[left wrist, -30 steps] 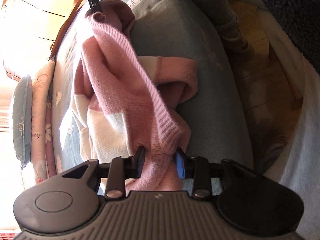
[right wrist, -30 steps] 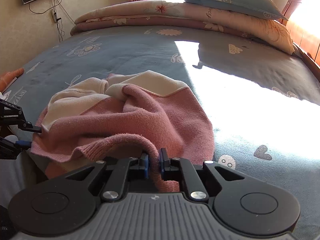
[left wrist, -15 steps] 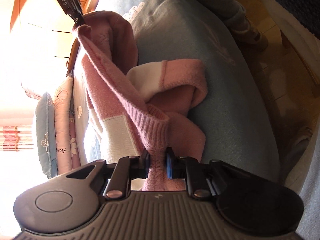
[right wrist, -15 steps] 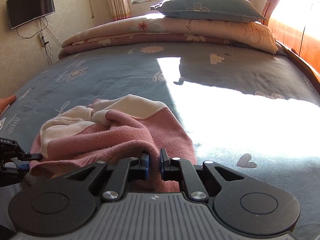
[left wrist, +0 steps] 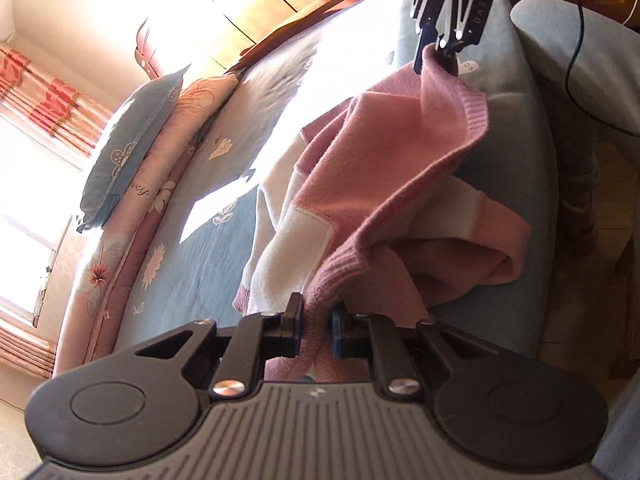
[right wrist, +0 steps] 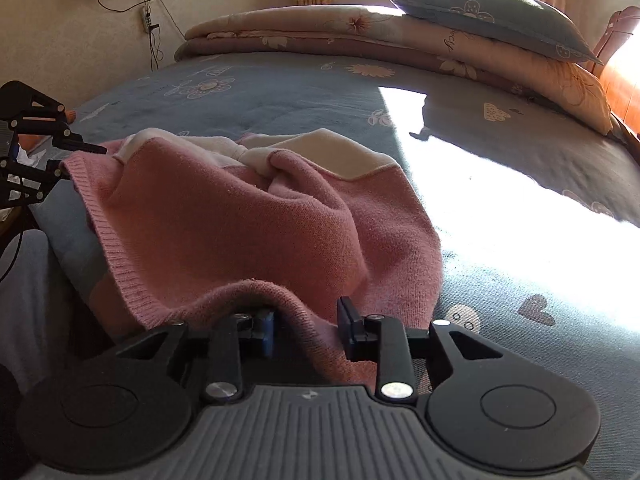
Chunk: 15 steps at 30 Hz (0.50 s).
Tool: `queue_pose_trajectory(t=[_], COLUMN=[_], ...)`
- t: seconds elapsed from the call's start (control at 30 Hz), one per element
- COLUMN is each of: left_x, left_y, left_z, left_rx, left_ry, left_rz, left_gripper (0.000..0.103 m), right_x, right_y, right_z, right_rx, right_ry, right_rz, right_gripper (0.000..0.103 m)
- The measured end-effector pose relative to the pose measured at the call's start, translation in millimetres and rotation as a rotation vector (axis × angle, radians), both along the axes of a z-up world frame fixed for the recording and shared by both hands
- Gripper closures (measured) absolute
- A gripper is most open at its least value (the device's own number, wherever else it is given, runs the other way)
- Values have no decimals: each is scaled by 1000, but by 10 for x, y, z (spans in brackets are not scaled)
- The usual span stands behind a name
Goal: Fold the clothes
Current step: 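Raise the sweater off the bed with both grippers, letting it hang open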
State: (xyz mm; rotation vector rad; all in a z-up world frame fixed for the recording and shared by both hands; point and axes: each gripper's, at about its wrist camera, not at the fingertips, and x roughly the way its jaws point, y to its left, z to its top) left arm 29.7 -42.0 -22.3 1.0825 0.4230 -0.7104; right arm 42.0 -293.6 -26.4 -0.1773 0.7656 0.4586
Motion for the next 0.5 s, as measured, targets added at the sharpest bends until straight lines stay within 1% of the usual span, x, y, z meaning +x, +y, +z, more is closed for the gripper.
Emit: queue_pose_trajectory(t=[0.07, 0.1, 0.13, 0.17, 0.2, 0.23, 0.3, 0.37, 0.5], left_x=[40, 67, 85, 93, 102, 104, 67, 38, -49], left_y=[4, -5, -31, -38, -44, -61, -58, -22, -14], left_z=[-5, -7, 0, 4, 31, 53, 72, 88, 6], left_rx=[-10, -14, -18, -21, -21, -20, -20, -21, -27], left_ry=[10, 14, 17, 17, 13, 6, -11, -20, -31], left_rz=[10, 15, 21, 26, 30, 33, 34, 33, 23], left_gripper=[90, 90, 89, 89, 88, 86, 83, 83, 82], right_x=[-52, -84, -112, -132, -156, -185, -249, -322, -481], right_y=[96, 156, 212, 265, 312, 335, 327, 295, 261], right_z=[-103, -147, -181, -185, -152, -78, 162, 464, 1099], right_rx=[-52, -88, -124, -162, -193, -196, -164, -125, -65], right_ry=[-15, -26, -33, -35, -42, -60, -112, -176, -289], right_rz=[44, 67, 84, 90, 89, 88, 85, 72, 54], right_gripper=[64, 69, 80, 93, 94, 94, 94, 94, 94])
